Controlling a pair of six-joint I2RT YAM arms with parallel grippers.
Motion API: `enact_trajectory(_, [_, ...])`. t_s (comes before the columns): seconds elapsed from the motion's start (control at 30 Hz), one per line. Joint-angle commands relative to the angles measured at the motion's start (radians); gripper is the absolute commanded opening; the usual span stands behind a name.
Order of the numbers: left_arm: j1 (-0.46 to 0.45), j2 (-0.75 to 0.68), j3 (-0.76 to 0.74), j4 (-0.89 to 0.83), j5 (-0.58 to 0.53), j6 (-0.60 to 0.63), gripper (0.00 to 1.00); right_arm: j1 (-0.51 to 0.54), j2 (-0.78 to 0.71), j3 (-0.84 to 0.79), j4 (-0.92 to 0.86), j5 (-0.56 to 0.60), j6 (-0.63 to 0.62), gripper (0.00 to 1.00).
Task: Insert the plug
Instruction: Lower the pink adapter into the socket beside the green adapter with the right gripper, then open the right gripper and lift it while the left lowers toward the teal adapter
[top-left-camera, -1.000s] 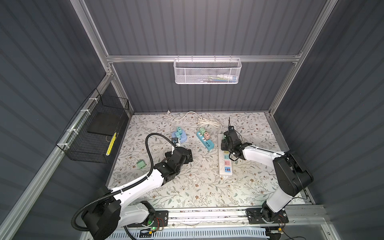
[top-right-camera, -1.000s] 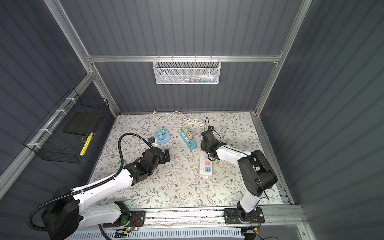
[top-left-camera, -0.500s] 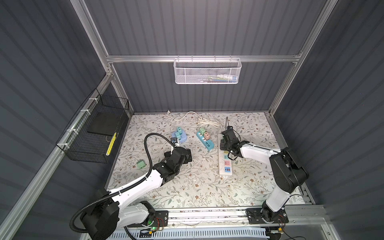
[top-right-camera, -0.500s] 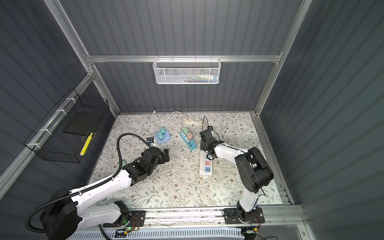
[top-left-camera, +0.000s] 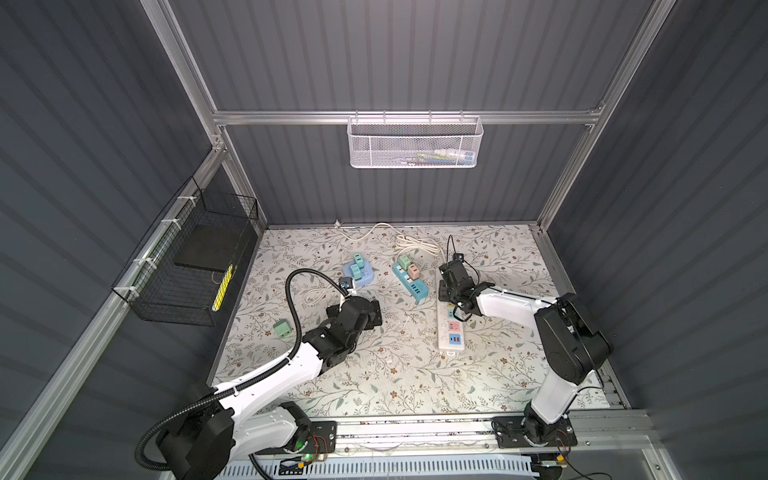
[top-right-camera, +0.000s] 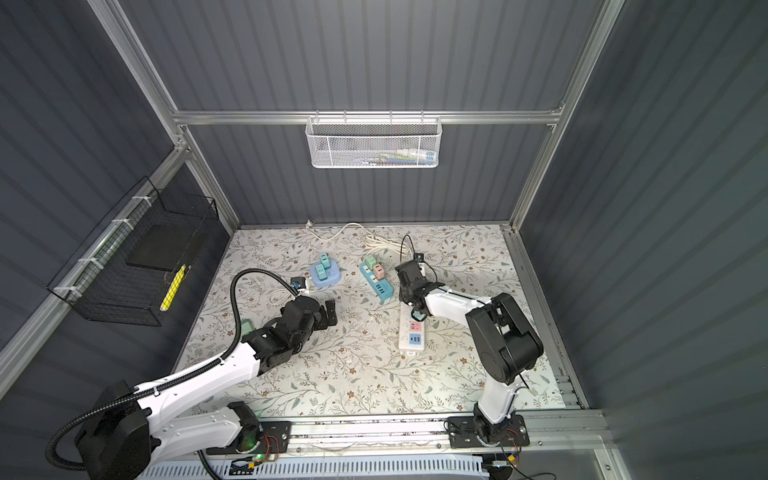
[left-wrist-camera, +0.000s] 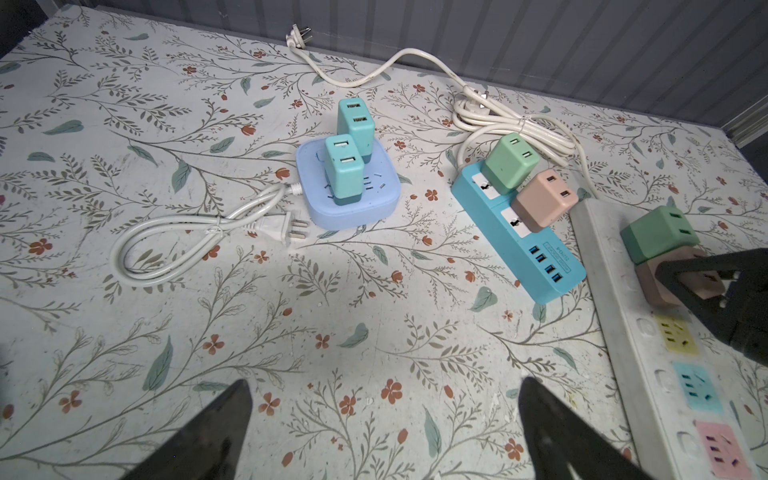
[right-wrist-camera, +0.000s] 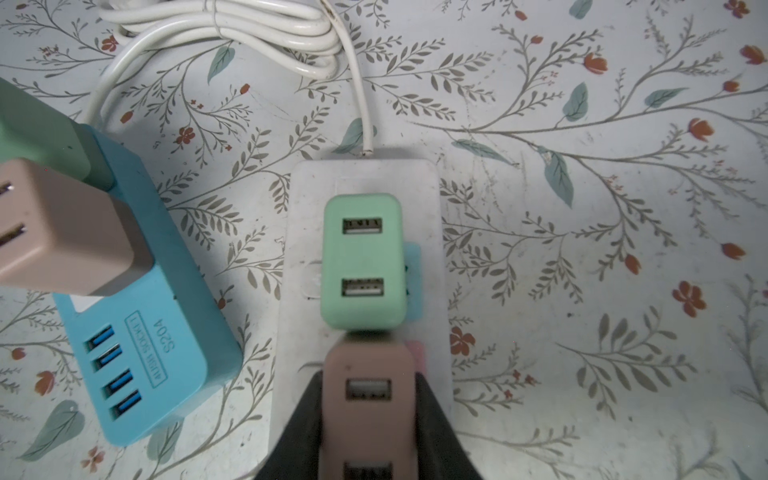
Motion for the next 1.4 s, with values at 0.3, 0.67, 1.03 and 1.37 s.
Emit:
enact_trajectory(0.3, [0.011,-0.024,0.012,-0.025,0.002,-0.007,1.0,-0.007,-0.024,0.056,-0.187,-0.034,0.005,0.53])
enact_trajectory(0.67, [0.016,-0.035,0.035,-0.055,-0.01,0.01,1.0,-0.06,-0.132,0.141,-0.238,-0.145,-0.032,0.7])
enact_trajectory(1.03, [0.017,0.0,0.087,-0.079,-0.007,0.02,1.0,-0.132,-0.076,0.18,-0.243,-0.164,-0.061,0.71])
enact_trajectory(1.37, [0.024,0.033,0.121,-0.11,-0.024,-0.003,1.0,-0.144,-0.027,0.047,-0.18,-0.165,0.004,0.7])
